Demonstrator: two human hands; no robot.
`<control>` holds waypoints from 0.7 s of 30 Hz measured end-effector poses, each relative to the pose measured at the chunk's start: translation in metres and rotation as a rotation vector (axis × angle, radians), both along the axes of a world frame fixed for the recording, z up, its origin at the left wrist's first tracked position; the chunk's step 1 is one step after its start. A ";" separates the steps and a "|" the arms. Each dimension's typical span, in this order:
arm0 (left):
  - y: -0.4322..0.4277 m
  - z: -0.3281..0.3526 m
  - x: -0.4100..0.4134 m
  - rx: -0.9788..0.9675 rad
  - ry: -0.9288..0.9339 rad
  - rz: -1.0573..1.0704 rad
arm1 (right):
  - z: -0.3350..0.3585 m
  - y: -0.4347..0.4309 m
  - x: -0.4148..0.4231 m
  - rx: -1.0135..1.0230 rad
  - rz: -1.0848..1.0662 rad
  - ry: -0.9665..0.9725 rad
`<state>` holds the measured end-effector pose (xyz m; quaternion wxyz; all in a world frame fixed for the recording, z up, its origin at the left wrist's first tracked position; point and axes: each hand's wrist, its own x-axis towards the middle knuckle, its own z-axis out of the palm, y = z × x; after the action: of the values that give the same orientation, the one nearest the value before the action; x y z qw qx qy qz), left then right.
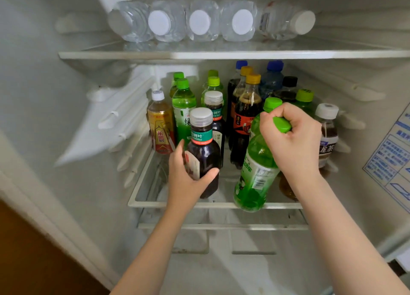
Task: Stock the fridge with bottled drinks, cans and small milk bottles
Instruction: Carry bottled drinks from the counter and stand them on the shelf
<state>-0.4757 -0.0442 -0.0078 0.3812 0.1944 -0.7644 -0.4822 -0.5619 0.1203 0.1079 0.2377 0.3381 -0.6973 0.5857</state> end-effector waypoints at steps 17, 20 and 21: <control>0.014 -0.027 -0.007 0.000 -0.060 -0.069 | -0.001 0.001 0.006 0.060 0.027 0.047; 0.009 -0.028 -0.008 0.023 -0.093 -0.106 | 0.000 0.002 0.005 0.053 0.035 0.050; 0.008 -0.028 -0.009 0.024 -0.106 -0.116 | 0.000 0.002 0.005 0.053 0.039 0.048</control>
<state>-0.4844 -0.0363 -0.0362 0.3092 0.1799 -0.7876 -0.5017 -0.5567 0.1222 0.1076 0.2337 0.3716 -0.6999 0.5634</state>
